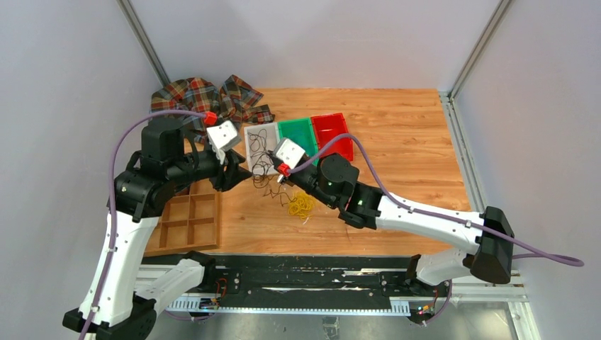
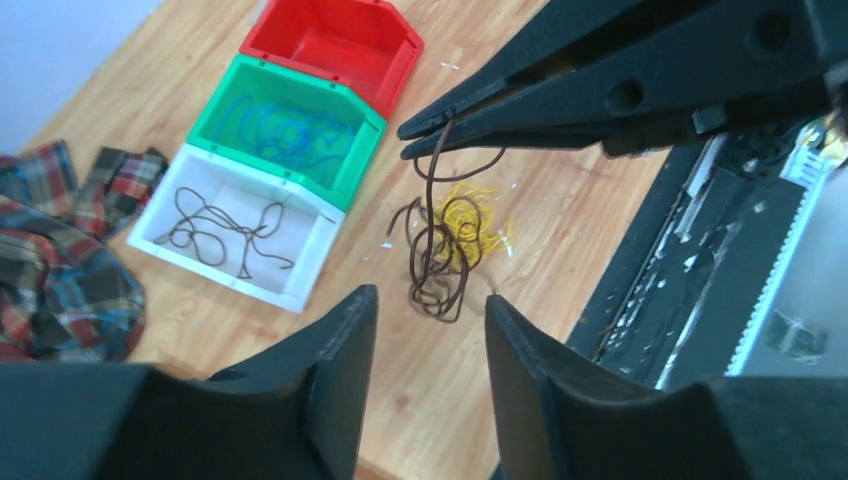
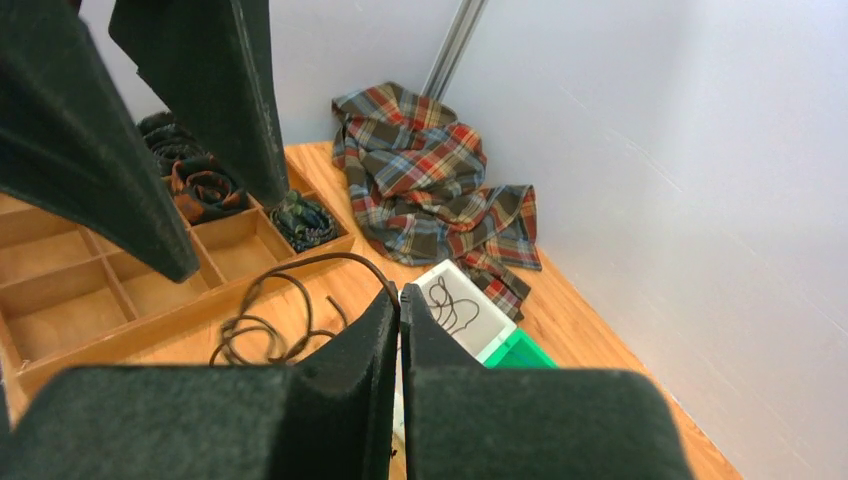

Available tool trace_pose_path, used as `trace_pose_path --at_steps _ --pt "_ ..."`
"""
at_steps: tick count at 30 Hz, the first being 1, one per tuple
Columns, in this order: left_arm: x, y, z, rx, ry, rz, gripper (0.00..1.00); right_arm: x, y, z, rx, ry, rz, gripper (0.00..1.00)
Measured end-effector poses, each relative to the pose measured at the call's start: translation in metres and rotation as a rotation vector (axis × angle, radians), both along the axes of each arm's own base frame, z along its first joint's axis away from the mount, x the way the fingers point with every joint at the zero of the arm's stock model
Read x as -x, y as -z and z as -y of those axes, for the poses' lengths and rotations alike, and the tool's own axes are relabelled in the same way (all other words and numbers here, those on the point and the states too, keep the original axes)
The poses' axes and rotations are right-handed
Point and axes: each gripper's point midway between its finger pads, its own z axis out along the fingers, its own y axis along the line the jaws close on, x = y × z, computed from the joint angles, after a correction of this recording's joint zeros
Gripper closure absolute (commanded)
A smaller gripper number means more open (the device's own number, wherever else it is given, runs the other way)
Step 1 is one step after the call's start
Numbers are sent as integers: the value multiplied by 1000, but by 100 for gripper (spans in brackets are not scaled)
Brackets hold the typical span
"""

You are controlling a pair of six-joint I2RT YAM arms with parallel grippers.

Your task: Untangle the cables

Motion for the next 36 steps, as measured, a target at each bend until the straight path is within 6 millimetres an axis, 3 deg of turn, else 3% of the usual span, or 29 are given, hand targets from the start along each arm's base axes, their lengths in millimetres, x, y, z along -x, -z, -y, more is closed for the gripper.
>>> trace_pose_path --at_steps 5,9,15,21,29,33,34,36 --pt "-1 5 -4 -54 26 62 34 8 -8 -1 62 -35 -99 100" --pt "1 3 0 -48 68 80 34 17 -15 0 73 -65 -181 100" --pt "-3 0 13 46 78 51 55 31 -2 0 107 -112 -296 99" --pt "-5 -6 23 120 95 40 66 38 -10 -3 79 -139 -345 99" --pt "-2 12 26 142 87 -30 99 44 -13 -6 51 -165 -388 100" --pt "-8 4 19 138 30 31 99 46 -15 -7 36 -177 -399 99" --pt "-9 0 17 140 15 54 99 47 -15 -7 28 -182 -399 92" --pt "-7 -8 13 146 0 93 100 49 -13 -5 18 -189 -400 70"
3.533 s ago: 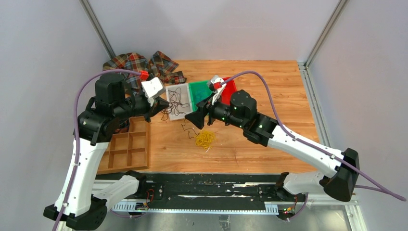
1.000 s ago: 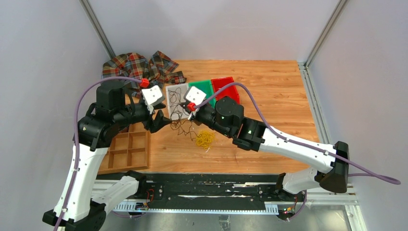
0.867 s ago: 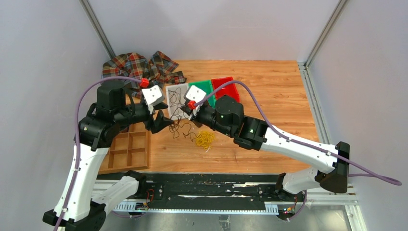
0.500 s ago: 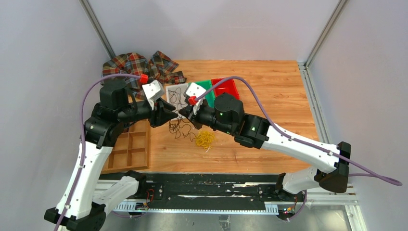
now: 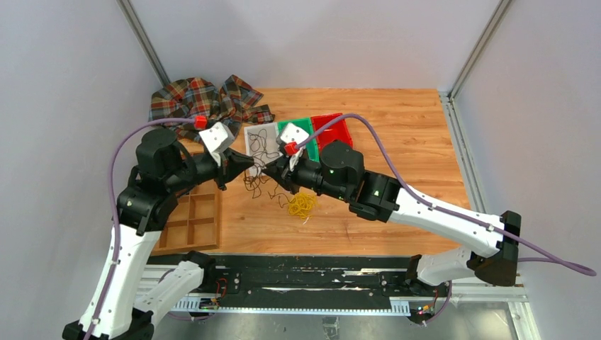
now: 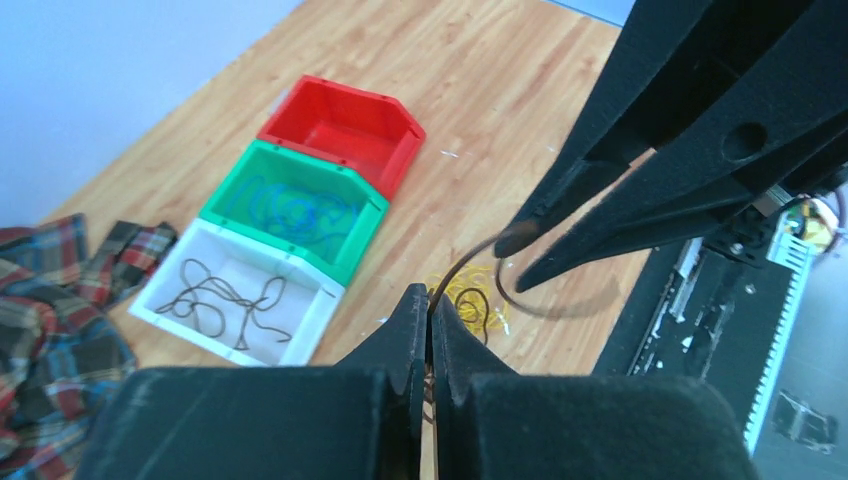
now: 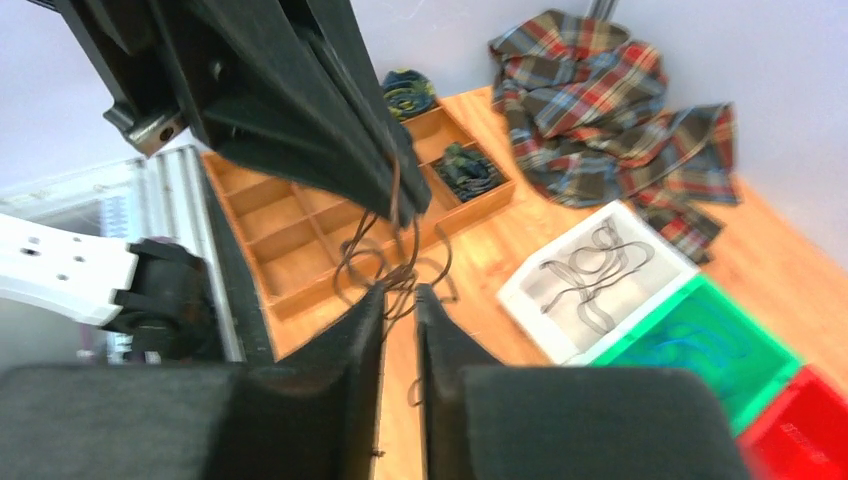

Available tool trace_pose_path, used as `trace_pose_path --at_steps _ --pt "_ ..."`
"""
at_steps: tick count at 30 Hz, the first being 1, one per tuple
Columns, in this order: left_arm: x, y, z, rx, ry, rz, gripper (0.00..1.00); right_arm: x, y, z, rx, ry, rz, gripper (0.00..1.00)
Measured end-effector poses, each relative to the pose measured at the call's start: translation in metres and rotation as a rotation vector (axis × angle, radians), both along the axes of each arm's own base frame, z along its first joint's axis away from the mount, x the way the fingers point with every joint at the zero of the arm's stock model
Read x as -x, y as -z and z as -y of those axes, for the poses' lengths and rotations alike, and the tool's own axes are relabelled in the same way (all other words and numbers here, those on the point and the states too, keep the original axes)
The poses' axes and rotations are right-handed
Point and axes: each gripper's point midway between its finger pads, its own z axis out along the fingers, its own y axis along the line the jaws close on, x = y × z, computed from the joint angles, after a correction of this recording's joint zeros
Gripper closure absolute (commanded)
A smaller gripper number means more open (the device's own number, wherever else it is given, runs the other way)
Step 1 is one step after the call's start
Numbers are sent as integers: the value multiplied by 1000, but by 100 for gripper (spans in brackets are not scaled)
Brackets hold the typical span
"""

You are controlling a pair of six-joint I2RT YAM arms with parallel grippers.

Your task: Untangle the cables

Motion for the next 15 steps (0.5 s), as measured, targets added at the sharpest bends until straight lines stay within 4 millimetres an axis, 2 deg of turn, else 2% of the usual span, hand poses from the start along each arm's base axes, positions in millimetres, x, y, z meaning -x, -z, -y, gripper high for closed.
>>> trace_pose_path --at_steps 2,4,7,12,13,15 --pt "1 -5 -3 3 -16 26 99 4 4 3 -4 -9 -11 53" --pt "3 -13 -5 6 -24 56 100 7 6 7 -14 -20 -26 44" --pt "4 -25 -7 3 -26 104 99 7 7 18 -42 -14 -52 35" --pt "8 -42 -6 7 -6 152 99 -11 2 57 -150 72 -44 27" --pt "10 -46 -5 14 5 155 99 -15 1 60 -169 87 -40 26" --pt "13 -53 -3 28 22 156 99 -17 -3 54 -195 80 -34 25"
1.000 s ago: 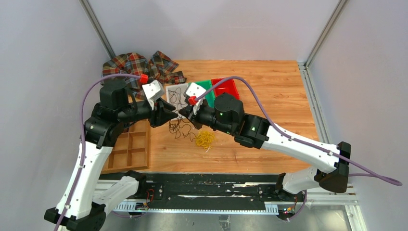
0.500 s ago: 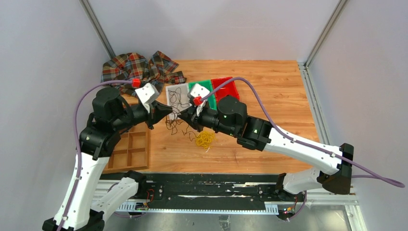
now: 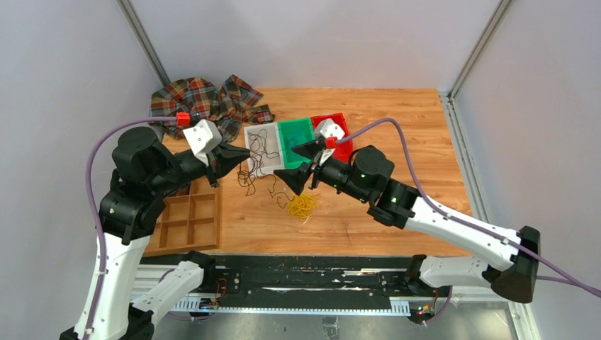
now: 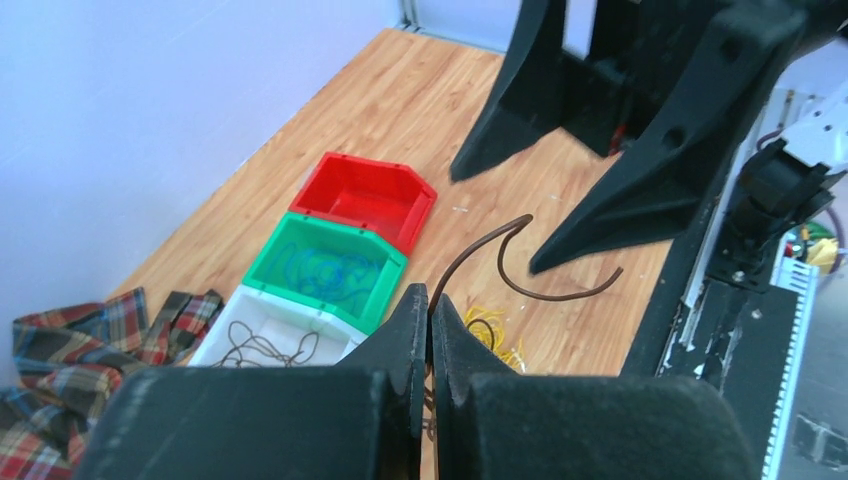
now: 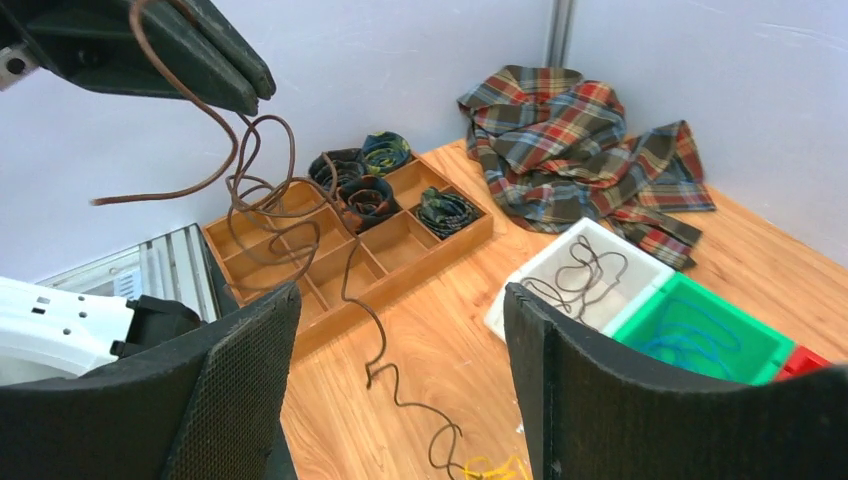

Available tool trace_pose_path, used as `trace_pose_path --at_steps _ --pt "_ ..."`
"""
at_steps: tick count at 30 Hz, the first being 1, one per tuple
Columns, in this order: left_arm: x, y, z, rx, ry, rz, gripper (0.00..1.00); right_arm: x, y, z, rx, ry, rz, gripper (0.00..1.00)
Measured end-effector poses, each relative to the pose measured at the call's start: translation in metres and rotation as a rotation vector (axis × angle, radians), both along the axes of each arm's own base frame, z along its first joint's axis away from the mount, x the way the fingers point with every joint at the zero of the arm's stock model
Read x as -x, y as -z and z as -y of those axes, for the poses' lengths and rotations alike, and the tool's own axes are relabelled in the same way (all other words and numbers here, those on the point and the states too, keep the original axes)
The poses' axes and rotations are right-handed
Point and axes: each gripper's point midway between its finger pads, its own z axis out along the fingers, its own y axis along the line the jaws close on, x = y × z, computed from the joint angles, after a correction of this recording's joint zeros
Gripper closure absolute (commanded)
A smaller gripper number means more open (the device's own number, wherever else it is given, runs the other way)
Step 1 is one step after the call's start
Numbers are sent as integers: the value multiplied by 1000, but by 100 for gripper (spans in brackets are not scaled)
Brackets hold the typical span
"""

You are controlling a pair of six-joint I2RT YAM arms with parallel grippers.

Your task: Untangle the cables

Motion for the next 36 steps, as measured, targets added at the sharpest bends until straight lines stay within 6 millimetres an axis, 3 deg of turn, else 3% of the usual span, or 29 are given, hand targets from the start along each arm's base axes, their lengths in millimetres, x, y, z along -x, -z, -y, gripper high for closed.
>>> trace_pose_path --at_steps 7,10,22,26,36 --pt "4 -8 5 31 25 -30 99 -10 10 -36 -20 -34 6 24" --pt "4 -7 4 32 23 -37 99 -9 4 -46 -45 -52 16 24" --pt "1 -5 1 22 -3 -36 99 -5 -23 -49 -164 -54 31 24" --pt "1 -5 1 23 -3 -38 99 -12 -25 -60 -160 -50 27 25" --pt "6 -6 4 32 15 -74 99 -44 16 -84 -79 51 -6 28"
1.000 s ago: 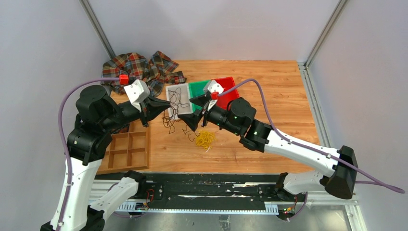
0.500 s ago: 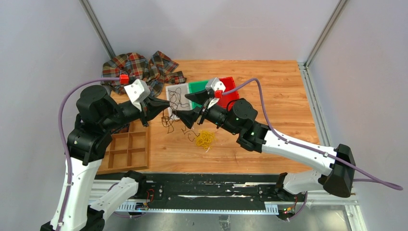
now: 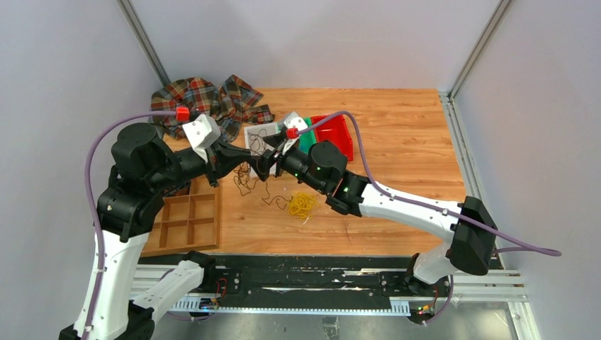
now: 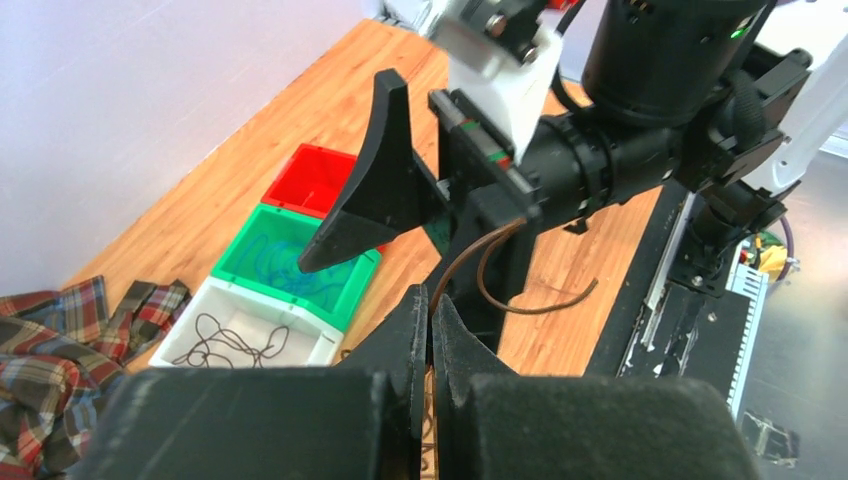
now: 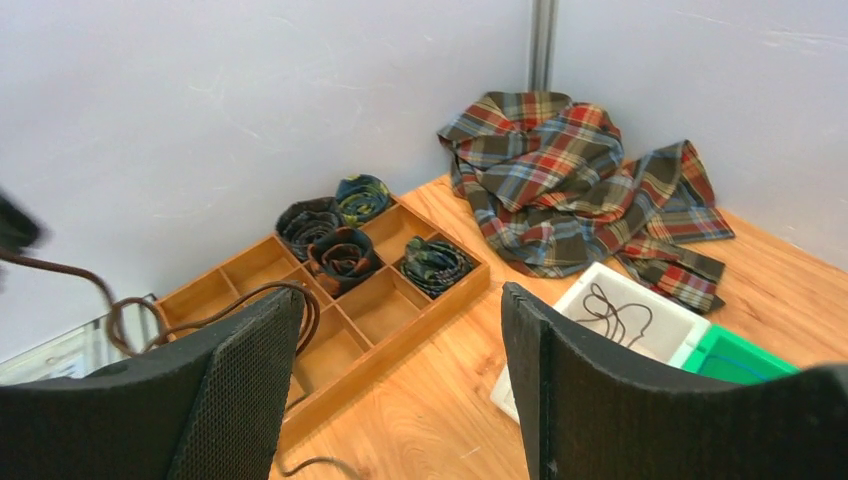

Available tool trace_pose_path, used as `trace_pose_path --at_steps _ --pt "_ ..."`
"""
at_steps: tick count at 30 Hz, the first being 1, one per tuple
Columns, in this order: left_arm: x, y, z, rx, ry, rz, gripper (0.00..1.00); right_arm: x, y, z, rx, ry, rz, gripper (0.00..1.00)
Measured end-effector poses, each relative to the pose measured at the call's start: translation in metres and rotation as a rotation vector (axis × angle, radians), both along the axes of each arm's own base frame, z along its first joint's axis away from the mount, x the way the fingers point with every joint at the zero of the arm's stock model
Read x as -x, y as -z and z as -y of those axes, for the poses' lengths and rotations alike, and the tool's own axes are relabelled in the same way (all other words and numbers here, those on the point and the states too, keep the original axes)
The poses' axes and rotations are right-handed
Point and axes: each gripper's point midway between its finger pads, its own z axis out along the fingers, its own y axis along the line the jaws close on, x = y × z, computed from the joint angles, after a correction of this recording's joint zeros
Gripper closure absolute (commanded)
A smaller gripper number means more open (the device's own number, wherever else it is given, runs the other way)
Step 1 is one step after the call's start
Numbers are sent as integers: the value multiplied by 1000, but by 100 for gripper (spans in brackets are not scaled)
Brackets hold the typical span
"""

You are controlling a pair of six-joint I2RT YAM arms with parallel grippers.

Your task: Untangle the cables

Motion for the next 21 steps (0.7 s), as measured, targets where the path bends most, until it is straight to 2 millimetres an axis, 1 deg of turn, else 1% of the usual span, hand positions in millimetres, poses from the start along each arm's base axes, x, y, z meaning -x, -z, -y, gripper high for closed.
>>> trace_pose_path --at_steps 3,7,10,14,17,19,21 --pt "3 -6 0 8 7 2 100 -8 9 -1 18 38 0 29" --pt "8 -18 0 18 14 23 99 -14 21 -6 33 53 -6 30" --pt "12 -32 -2 21 13 54 100 -16 35 -5 41 67 -13 31" --pt "19 -54 -5 26 14 120 99 -17 63 1 80 87 -34 31" --pt "22 -65 -8 24 6 163 99 -17 84 8 115 104 -52 32" --pt "22 -71 -10 19 -7 184 99 -15 95 15 132 114 -62 32" --pt "20 -79 -13 13 -24 215 99 -13 101 23 141 124 -70 32"
